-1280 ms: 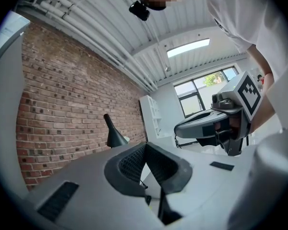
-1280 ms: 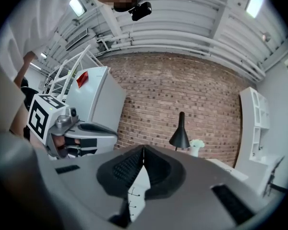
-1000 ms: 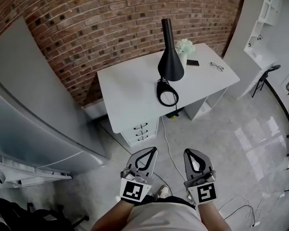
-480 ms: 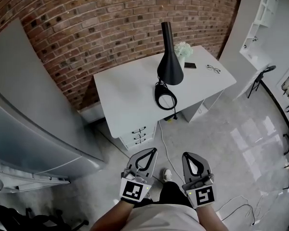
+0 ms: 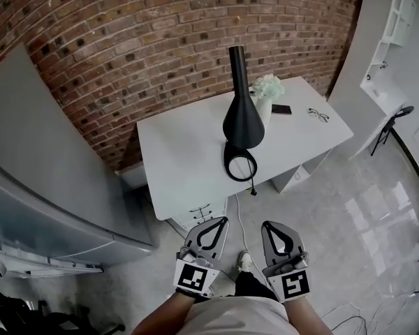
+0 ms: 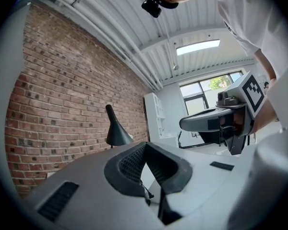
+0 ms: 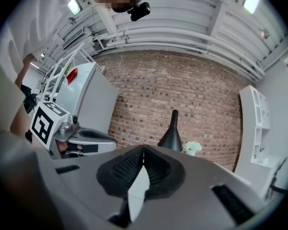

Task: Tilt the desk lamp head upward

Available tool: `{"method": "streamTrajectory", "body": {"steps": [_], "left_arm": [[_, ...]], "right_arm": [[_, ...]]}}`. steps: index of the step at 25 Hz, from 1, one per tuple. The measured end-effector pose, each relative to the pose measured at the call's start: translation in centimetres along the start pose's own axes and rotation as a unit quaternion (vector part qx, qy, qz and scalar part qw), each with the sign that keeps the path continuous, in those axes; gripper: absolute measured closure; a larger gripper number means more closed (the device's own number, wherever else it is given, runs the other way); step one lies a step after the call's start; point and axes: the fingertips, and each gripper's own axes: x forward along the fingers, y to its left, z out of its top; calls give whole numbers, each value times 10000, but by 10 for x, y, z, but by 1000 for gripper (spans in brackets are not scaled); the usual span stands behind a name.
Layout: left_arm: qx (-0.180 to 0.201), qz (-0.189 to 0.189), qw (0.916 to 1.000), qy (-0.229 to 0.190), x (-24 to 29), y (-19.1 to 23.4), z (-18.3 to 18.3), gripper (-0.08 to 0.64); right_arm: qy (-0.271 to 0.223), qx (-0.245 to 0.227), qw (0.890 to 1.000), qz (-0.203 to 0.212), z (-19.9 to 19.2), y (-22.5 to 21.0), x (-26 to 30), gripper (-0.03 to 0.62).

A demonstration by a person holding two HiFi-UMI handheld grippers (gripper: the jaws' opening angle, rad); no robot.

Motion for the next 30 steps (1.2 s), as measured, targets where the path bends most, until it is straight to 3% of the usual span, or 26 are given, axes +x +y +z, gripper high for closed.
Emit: {"method": "streamTrajectory", "body": {"steps": [7, 17, 22, 30], "left_arm": [[101, 398, 9992, 38, 81, 5, 1, 554], [185, 1053, 9937, 343, 120, 23, -9, 554], [-82, 1093, 9933, 362, 133, 40, -27, 554], [-208, 741, 9962, 418, 183, 56, -51, 554]], "right_arm": [[-92, 24, 9993, 359, -12, -78, 33, 575], [-166, 254, 9934, 1103, -25, -110, 84, 575], [-135, 224, 9927, 1180, -28, -111, 105, 575], [117, 9, 9967, 804, -36, -143, 127, 575]]}}
